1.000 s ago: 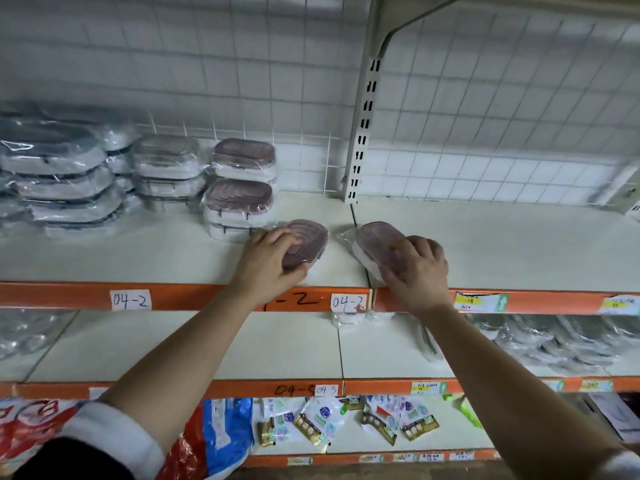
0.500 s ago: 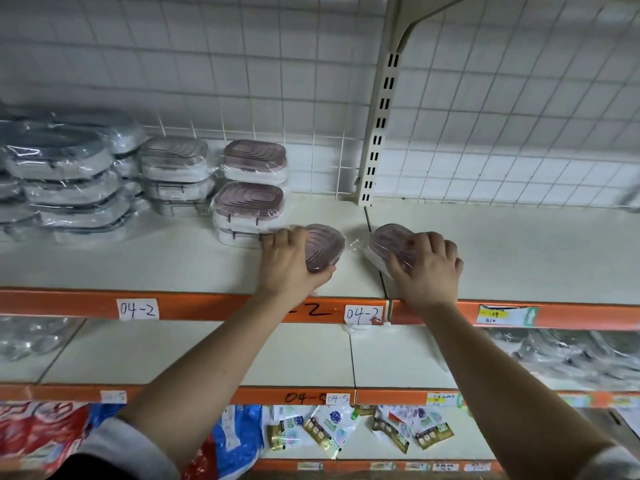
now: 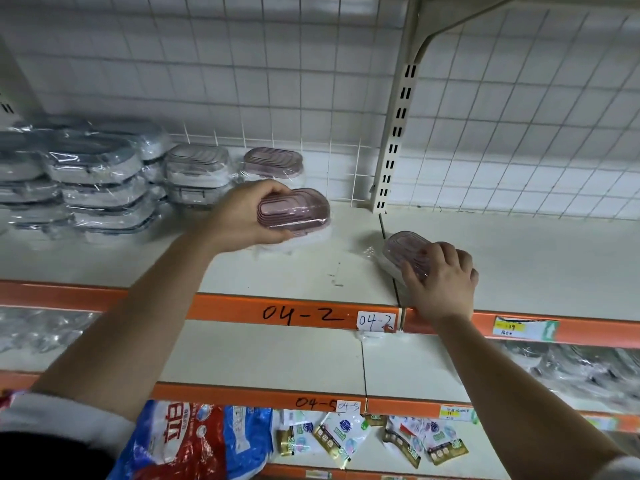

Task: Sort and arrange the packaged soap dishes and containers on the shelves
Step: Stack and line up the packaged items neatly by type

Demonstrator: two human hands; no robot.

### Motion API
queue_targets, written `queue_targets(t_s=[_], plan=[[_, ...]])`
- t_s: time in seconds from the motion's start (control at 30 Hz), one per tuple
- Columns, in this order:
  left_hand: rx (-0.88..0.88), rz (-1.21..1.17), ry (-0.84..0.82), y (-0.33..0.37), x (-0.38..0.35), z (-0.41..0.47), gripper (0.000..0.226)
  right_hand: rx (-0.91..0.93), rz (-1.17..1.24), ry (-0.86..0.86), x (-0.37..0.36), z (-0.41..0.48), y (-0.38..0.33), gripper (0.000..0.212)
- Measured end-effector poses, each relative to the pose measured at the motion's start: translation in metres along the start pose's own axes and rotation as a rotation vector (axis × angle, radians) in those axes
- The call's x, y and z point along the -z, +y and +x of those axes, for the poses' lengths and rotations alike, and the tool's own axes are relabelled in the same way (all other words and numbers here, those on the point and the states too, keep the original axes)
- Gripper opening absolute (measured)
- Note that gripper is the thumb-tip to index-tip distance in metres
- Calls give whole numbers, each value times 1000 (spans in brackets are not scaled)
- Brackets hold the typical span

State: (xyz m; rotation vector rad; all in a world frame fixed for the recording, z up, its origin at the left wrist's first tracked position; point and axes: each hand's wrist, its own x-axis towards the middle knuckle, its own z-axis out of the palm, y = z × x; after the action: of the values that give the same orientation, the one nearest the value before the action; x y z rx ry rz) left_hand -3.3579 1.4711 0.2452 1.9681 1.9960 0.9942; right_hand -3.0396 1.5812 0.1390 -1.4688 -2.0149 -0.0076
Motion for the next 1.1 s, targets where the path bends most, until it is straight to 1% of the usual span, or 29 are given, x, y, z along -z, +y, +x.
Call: queue_targets(t_s=[0.1, 0.17, 0.37, 0.47, 0.57, 0.6, 0.7, 0.77, 0.9, 1.03, 1.1], plan=[[103, -245, -72, -7, 22, 6, 58, -13, 8, -1, 0, 0, 0, 39], [128, -370, -102, -11, 30, 9, 58, -19, 12, 4, 0, -1, -1, 38], [135, -458, -89, -14, 35, 18, 50, -21, 20, 32, 0, -1, -2, 35], [94, -482, -68, -14, 38, 26, 46, -22, 22, 48, -1, -1, -2, 33], [63, -397, -48, -20, 46, 31, 51, -19, 22, 68, -2, -2, -1, 33], [64, -315, -56, -24, 51, 33, 52, -20, 23, 74, -2, -2, -1, 32], [89, 42, -134, -38, 58, 36, 58, -23, 26, 83, -2, -2, -2, 32], [93, 150, -150, -47, 54, 36, 60, -23, 28, 86, -2, -2, -3, 31], [15, 91, 12, -59, 37, 31, 53, -22, 33, 90, -2, -2, -4, 31], [79, -93, 261, -71, 19, 22, 50, -15, 29, 94, -2, -3, -3, 31], [137, -178, 331, -76, 8, 16, 44, -11, 33, 107, -2, -3, -3, 30]])
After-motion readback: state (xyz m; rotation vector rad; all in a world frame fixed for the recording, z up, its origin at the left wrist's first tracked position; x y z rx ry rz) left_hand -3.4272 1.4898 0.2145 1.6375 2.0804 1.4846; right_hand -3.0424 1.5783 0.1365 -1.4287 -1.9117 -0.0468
